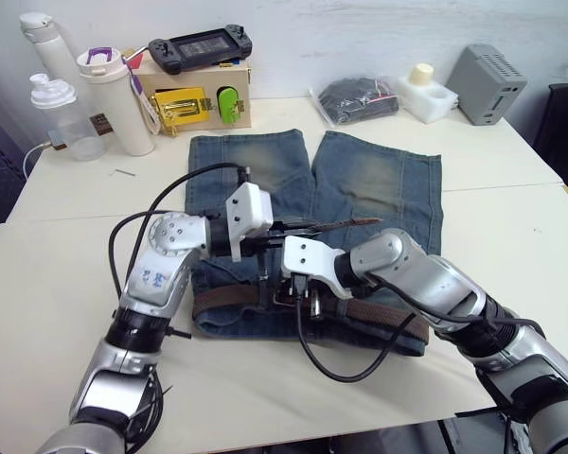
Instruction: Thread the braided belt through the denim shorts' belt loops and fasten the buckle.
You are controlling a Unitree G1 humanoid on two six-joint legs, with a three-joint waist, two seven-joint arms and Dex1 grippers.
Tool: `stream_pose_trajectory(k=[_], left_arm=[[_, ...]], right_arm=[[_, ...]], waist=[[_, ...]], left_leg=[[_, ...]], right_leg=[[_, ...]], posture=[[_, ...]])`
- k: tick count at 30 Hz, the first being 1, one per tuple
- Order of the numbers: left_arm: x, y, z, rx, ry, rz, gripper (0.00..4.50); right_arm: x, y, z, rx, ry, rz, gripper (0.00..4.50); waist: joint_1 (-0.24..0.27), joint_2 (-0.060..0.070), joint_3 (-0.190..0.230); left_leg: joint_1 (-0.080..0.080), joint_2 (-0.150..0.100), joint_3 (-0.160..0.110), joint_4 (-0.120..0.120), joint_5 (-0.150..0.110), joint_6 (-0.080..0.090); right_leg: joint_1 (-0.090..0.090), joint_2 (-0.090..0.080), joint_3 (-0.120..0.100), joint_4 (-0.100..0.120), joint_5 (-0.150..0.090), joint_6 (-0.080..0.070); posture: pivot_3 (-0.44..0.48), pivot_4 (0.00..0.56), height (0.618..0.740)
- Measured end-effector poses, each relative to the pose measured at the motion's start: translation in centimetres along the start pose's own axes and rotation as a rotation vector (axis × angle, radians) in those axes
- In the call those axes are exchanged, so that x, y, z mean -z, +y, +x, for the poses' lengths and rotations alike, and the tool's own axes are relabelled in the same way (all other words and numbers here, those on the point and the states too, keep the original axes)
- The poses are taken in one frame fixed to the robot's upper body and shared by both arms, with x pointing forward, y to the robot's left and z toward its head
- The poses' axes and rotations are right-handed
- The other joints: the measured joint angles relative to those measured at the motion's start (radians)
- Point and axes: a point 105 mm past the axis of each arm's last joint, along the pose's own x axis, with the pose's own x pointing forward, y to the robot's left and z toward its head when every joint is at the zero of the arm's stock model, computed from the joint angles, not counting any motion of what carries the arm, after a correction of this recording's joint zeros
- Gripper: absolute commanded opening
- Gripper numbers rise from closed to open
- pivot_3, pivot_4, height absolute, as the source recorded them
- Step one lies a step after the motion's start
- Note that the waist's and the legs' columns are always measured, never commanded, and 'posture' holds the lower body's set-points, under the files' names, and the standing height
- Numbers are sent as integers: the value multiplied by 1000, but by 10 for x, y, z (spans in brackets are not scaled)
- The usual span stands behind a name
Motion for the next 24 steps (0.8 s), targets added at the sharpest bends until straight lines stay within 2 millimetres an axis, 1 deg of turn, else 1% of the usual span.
stream_pose_trajectory(k=[2, 4, 8, 14, 20, 24], left_arm=[[-1, 2, 11, 69, -8, 1, 0], [-9, 3, 19, 136, -21, 36, 0], [-9, 4, 22, 228, -22, 54, 0], [-15, 7, 33, 375, -5, 115, 0], [-17, 11, 43, 441, 4, 145, 0], [-17, 11, 46, 449, 3, 149, 0]], right_arm=[[-1, 1, 1, -4, 15, -26, 32], [-2, 1, 2, -8, 12, -35, 32], [-3, 2, 4, -10, 11, -45, 32], [-1, 3, 4, -7, 19, -51, 32], [3, 3, 4, -5, 33, -47, 32], [5, 3, 2, -3, 38, -45, 32]], waist=[[0, -1, 0], [-1, -1, -1], [-1, -1, -2], [1, -1, -4], [6, -1, -4], [17, -1, -4]], left_leg=[[0, 0, 0, 0, 0, 0], [0, 0, 0, 0, 0, 0], [0, 1, 0, -1, 0, -1], [2, 2, 0, -2, 0, -1], [11, 2, -2, -6, 1, -1], [16, 2, -2, -8, 1, -1]], right_leg=[[0, 1, 0, -1, 0, 0], [0, 0, 0, -1, 0, 0], [0, 1, 0, -3, 0, 0], [5, 2, -1, -7, 0, 0], [14, 3, -1, -13, 0, 0], [15, 3, 0, -16, 0, 0]], posture=[[0, 150, 646], [0, 150, 646], [0, 150, 646], [0, 150, 646], [0, 150, 646], [0, 150, 646]])
